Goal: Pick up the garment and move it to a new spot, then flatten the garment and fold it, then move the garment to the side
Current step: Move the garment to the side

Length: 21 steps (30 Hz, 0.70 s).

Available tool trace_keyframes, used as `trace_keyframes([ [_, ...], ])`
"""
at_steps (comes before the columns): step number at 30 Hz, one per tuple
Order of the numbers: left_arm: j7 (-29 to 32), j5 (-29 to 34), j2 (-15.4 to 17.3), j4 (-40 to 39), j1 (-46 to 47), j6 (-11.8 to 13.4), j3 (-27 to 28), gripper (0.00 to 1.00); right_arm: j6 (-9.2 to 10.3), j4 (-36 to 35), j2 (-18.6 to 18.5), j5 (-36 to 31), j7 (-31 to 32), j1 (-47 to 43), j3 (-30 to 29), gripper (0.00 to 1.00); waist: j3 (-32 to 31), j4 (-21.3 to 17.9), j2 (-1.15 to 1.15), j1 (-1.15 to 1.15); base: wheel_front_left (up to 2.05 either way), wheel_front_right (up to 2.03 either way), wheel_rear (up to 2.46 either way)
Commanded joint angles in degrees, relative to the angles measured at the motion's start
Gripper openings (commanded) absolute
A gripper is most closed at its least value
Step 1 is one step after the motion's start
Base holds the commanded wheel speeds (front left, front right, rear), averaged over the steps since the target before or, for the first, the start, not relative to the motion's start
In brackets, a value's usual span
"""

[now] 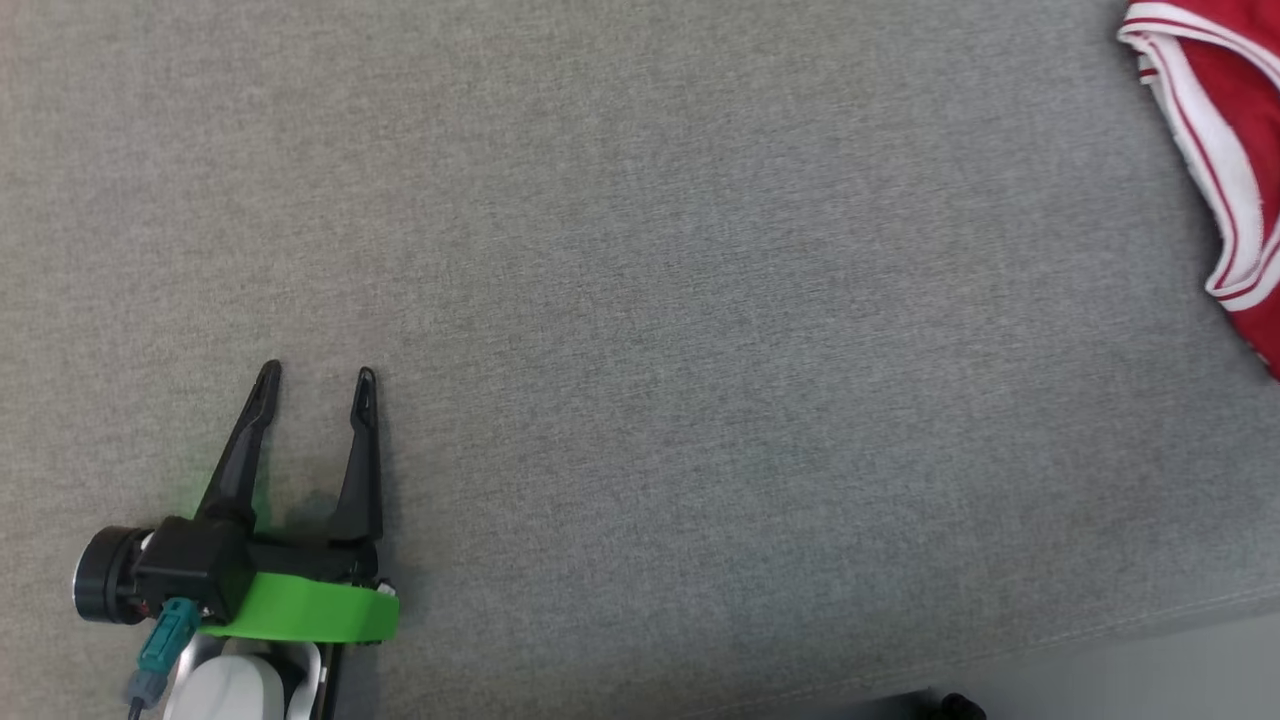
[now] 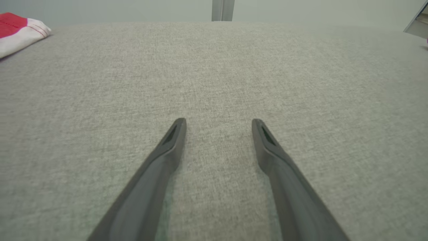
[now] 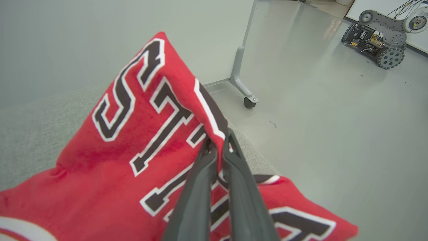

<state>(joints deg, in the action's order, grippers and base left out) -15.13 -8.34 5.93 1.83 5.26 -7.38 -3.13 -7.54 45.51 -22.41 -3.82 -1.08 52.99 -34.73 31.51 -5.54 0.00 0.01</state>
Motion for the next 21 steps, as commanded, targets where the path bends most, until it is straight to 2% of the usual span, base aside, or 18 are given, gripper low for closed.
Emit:
trace_keyframes([
  [1,-0.01,-0.03,0.16,-0.73,-0.18,-0.14,0.39,1.00,0.11,0.60,-1.10,-1.21,-0.85,1.70,-2.26,0.00,3.85,3.60,0.00,-0.01,0.00,0.00,0.00],
  [10,0.05,0.36,0.13,-0.98,-1.64,-0.15,0.67,1.00,0.12,4.64,-1.37,-12.40,-3.56,3.34,-16.84,0.00,2.20,3.82,0.00,-0.01,0.00,0.00,0.00],
  [11,0.04,0.46,-0.04,-1.00,-1.66,-0.15,0.46,1.00,0.12,4.55,-1.02,-14.23,-4.03,3.18,-18.48,0.19,1.77,3.68,0.00,-0.01,0.00,0.00,0.00],
  [12,0.04,0.49,-0.16,-1.02,-1.72,-0.15,0.22,1.00,0.12,4.57,-0.73,-15.66,-4.11,2.95,-19.59,0.92,1.43,3.59,0.00,-0.01,0.00,0.00,0.00],
  [13,0.03,0.48,-0.27,-1.01,-1.80,-0.15,0.10,1.00,0.12,4.58,-0.46,-17.63,-4.12,2.58,-20.84,1.00,0.92,3.45,0.00,-0.01,0.00,0.00,0.00],
  [18,0.01,0.16,-0.85,-0.48,-1.73,-0.15,0.07,1.00,0.11,1.47,0.42,-25.56,-9.42,1.75,-23.58,1.00,-1.48,3.12,0.00,-0.01,0.00,0.00,0.00],
  [21,0.01,-0.48,-1.52,0.26,-1.92,-0.15,-0.11,1.00,0.11,0.56,0.96,-27.80,-12.46,1.35,-21.33,1.00,-4.22,3.36,0.00,-0.01,0.00,0.00,0.00],
])
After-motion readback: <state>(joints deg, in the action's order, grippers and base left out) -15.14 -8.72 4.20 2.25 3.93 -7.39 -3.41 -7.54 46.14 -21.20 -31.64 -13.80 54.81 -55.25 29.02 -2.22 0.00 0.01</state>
